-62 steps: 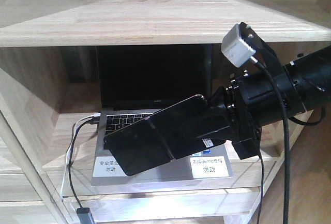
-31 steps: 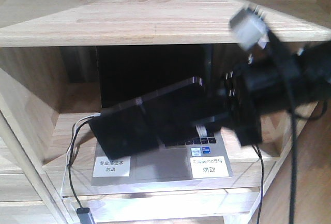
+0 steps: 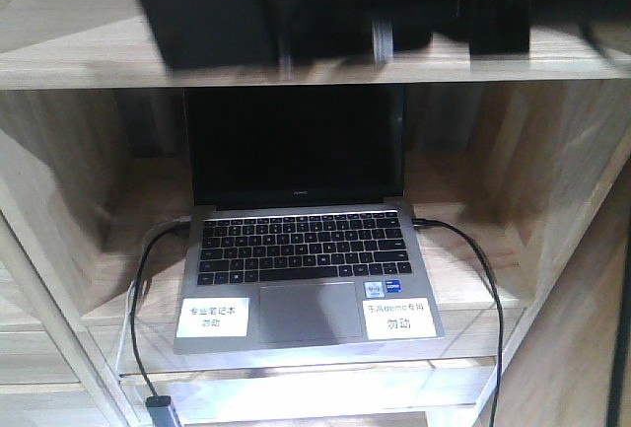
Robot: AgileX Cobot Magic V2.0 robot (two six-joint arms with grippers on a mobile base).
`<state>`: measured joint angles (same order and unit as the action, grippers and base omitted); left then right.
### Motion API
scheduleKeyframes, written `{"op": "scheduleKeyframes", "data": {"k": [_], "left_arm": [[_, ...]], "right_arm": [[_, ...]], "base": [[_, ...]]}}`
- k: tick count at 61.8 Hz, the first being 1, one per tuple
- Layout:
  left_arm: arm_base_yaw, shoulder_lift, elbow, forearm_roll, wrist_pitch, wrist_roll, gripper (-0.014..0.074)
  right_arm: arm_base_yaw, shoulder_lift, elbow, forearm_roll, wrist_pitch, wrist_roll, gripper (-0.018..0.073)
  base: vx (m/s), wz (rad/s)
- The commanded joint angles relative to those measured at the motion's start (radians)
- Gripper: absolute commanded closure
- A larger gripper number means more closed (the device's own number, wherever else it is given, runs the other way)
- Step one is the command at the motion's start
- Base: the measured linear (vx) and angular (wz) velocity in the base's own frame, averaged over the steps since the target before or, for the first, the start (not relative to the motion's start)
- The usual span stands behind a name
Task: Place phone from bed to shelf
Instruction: 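Raise the right gripper with the phone above the laptop shelf, then lower the phone onto the upper shelf and open the right gripper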
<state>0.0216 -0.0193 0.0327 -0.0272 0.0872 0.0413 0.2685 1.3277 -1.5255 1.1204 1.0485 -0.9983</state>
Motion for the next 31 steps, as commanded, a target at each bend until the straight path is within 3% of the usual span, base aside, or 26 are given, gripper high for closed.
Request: {"op": "scheduleKeyframes", "data": {"k": [1,14,31], "left_arm": [[-0.005,-0.007,-0.025,-0.01,-0.072,-0.009,0.0595],[-0.005,-0.007,-0.025,-0.01,-0.072,-0.009,0.0595],[-0.005,-0.007,-0.025,-0.01,-0.072,-0.009,0.0595]], "right_arm": [[-0.003,0.017,-0.076,0.116,-0.084,0.006,0.0561],[0.002,0.158,-0.195,0.196,-0.091,0.0,0.0561],[0.128,0.334,-0.369,0.164,-0.212,-0.003,0.0561]], "base": [[0.0,0.0],[0.0,0.0],[0.0,0.0]]}}
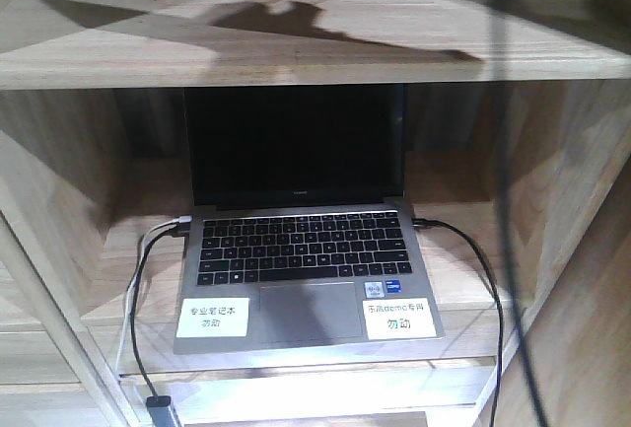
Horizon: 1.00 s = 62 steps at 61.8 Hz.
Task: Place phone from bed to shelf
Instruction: 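Lower the phone onto the upper shelf and open the right gripper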
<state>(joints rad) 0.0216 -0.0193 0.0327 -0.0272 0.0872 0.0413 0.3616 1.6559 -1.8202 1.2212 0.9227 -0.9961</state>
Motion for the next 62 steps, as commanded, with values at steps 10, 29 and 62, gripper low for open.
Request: {"op": "scheduleKeyframes", "data": {"k": [10,29,62], "left_arm": [[-0.005,-0.007,-0.025,-0.01,-0.072,-0.009,0.0595],[-0.005,-0.007,-0.025,-0.01,-0.072,-0.009,0.0595],[-0.005,-0.007,-0.025,-0.01,-0.072,-0.009,0.0595]], "right_arm": [[0.089,0.085,-0.121,0.065,-0.174,-0.007,0.0561],[0.124,0.167,-0.126,0.047,-0.284,-0.04,0.0561],[0.122,0.214,-0.125,0.039,-0.366,-0.04,0.0454]], "base": [[0.0,0.0],[0.0,0.0],[0.0,0.0]]}}
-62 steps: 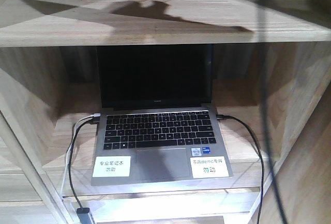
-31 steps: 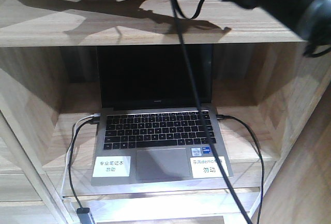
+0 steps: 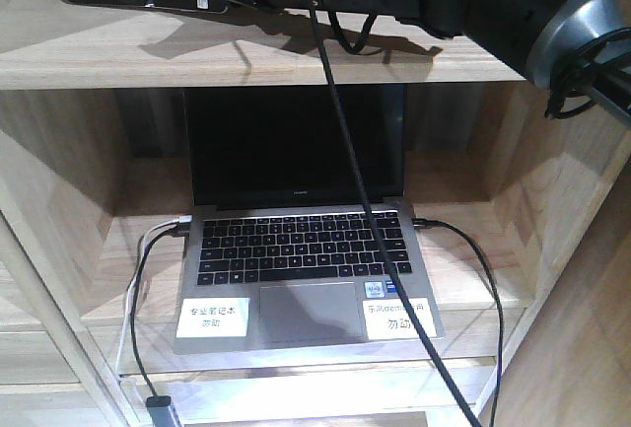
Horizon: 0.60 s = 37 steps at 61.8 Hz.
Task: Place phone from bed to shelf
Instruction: 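Lower the phone onto the upper shelf and open the right gripper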
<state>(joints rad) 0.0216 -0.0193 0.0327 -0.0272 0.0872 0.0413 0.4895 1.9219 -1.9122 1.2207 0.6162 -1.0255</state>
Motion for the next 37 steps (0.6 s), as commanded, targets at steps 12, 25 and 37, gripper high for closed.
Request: {"op": "scheduleKeyframes", "data": {"k": [12,25,37], "left_arm": [[-0.005,-0.007,-0.025,-0.01,-0.072,-0.009,0.0595],[-0.005,-0.007,-0.025,-0.01,-0.072,-0.009,0.0595],[-0.005,-0.007,-0.025,-0.01,-0.072,-0.009,0.0595]], "right_arm": [[-0.005,-0.052,-0.033,0.029,-0.096,-0.012,0.0234],[-0.005,-0.053,-0.033,-0.02,-0.157,-0.007,-0.006],[-0.005,-0.07,-0.033,-0.086,-0.151,-0.002,-0.0148]], "base": [[0.0,0.0],[0.0,0.0],[0.0,0.0]]}}
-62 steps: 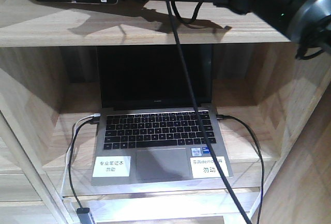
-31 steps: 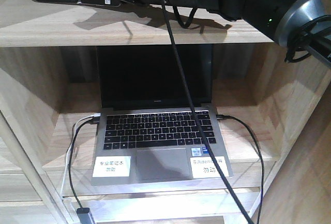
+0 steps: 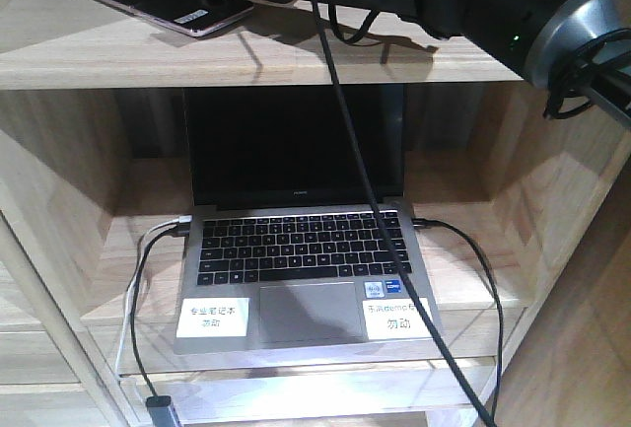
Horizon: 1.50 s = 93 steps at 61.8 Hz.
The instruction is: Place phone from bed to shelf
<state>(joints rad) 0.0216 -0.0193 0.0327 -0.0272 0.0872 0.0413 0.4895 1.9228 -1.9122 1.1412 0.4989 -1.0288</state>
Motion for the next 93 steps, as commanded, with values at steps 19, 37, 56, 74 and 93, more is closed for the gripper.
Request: {"op": "scheduleKeyframes", "data": {"k": [19,37,56,74,93], "left_arm": [[-0.005,-0.007,-0.025,-0.01,-0.072,-0.009,0.0595],[-0.005,-0.007,-0.025,-0.01,-0.072,-0.009,0.0595],[-0.005,-0.007,-0.025,-0.01,-0.072,-0.009,0.0595],[-0.005,-0.007,-0.025,-0.01,-0.072,-0.009,0.0595],[-0.005,-0.007,-0.025,-0.01,-0.072,-0.009,0.0595]], "right_arm": [[-0.005,-0.139,-0.033,-0.139,-0.015,0.101,-0.0032],[-0.005,-0.226,-0.031,-0.371,0.142,0.313,0.0428],[-0.005,-0.464,0.258,-0.508,0.069,0.445,0.0564],[-0.005,-0.84,0.759,-0.499,-0.238,0.393,0.0564],[-0.005,-1.172,1.131,-0.501,-0.274,0.396,0.0564]], "base": [[0.0,0.0],[0.0,0.0],[0.0,0.0],[0.0,0.0],[0.0,0.0]]}}
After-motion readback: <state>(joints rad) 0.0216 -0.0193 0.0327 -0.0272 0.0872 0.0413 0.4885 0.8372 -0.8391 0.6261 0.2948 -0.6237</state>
